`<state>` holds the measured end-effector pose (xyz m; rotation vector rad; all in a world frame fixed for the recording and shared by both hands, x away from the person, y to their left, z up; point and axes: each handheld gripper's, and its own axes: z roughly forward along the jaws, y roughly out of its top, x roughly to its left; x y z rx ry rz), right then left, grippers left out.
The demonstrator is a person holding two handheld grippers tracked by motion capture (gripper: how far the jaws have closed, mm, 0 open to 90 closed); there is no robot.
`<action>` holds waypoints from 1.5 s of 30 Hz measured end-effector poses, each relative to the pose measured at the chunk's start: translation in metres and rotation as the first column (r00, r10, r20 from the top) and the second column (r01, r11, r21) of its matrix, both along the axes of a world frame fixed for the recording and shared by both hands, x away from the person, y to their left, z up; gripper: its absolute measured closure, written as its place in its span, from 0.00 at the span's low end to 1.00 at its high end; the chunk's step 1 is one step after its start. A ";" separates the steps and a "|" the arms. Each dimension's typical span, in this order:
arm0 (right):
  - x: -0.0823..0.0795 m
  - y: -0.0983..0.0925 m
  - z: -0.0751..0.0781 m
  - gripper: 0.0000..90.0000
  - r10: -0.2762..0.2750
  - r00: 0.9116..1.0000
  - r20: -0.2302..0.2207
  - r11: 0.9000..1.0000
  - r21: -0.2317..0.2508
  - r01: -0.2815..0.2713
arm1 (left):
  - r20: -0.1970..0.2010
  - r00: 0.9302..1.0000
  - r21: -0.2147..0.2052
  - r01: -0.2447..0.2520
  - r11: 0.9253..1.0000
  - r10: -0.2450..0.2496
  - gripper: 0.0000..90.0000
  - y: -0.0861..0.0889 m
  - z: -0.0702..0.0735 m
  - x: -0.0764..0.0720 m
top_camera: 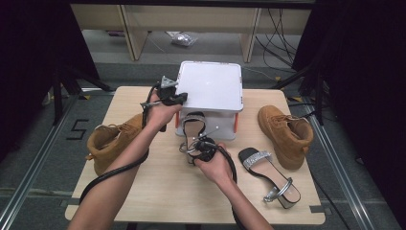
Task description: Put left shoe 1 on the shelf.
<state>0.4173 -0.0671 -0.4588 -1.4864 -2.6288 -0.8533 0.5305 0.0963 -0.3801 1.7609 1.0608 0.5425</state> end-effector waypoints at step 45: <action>0.024 0.012 -0.003 1.00 0.023 0.996 0.083 0.996 -0.092 -0.015 | 0.001 1.000 -0.005 0.008 1.000 -0.008 0.99 -0.003 0.000 0.001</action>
